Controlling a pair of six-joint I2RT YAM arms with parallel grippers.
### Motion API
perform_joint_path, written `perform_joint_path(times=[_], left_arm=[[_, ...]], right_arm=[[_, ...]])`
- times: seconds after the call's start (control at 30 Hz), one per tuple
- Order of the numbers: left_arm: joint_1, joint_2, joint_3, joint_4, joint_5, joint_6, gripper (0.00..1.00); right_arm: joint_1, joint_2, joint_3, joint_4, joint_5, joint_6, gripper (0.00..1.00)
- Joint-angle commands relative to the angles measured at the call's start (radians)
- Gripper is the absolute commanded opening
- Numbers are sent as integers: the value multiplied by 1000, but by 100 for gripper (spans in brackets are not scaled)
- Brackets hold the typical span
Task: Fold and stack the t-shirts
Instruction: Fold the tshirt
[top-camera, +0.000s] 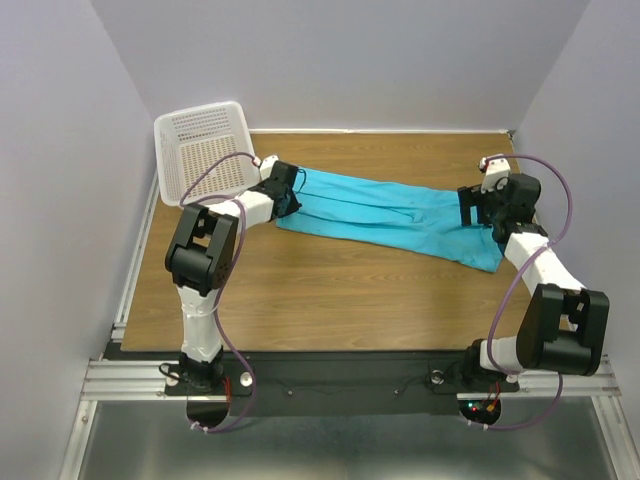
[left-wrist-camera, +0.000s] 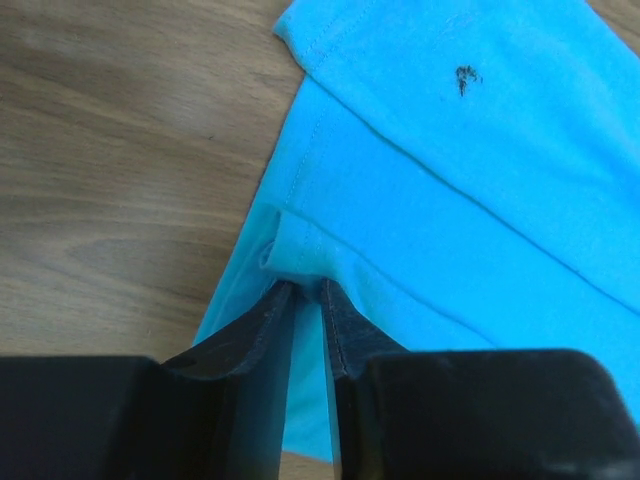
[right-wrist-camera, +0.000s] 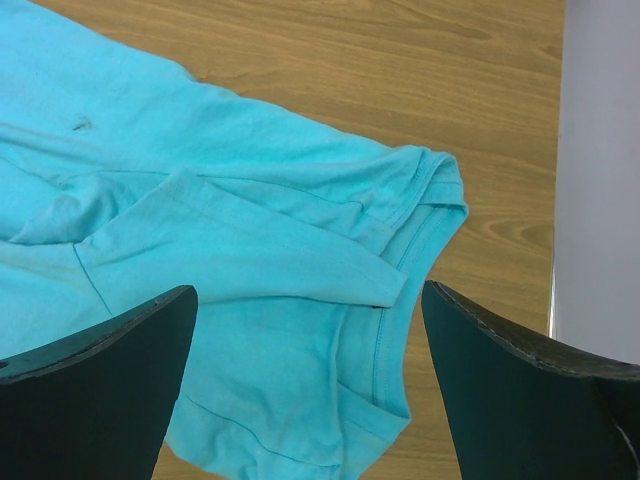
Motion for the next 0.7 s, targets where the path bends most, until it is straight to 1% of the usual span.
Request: perform_joint_path(times=[0.0, 0.03, 0.07, 0.13, 0.17, 0.23, 0.43, 0.67], left_arm=[[-4, -10, 47, 3, -45, -2, 21], [-4, -11, 47, 3, -46, 1, 20], [-2, -11, 50, 3, -46, 2, 14], [0, -14, 54, 4, -48, 8, 9], [1, -16, 57, 4, -48, 10, 3], [7, -19, 70, 4, -48, 16, 0], [24, -2, 129, -5, -31, 27, 0], [47, 52, 208, -20, 10, 36, 0]], right_arm=[[-9, -26, 0, 25, -17, 9, 100], [-7, -26, 0, 25, -18, 9, 100], [-9, -23, 0, 25, -20, 7, 100], [-7, -24, -2, 25, -21, 7, 100], [-9, -24, -2, 25, -21, 7, 100], [-9, -24, -2, 25, -23, 6, 100], [-9, -23, -5, 25, -26, 2, 100], [-13, -24, -6, 23, -27, 2, 100]])
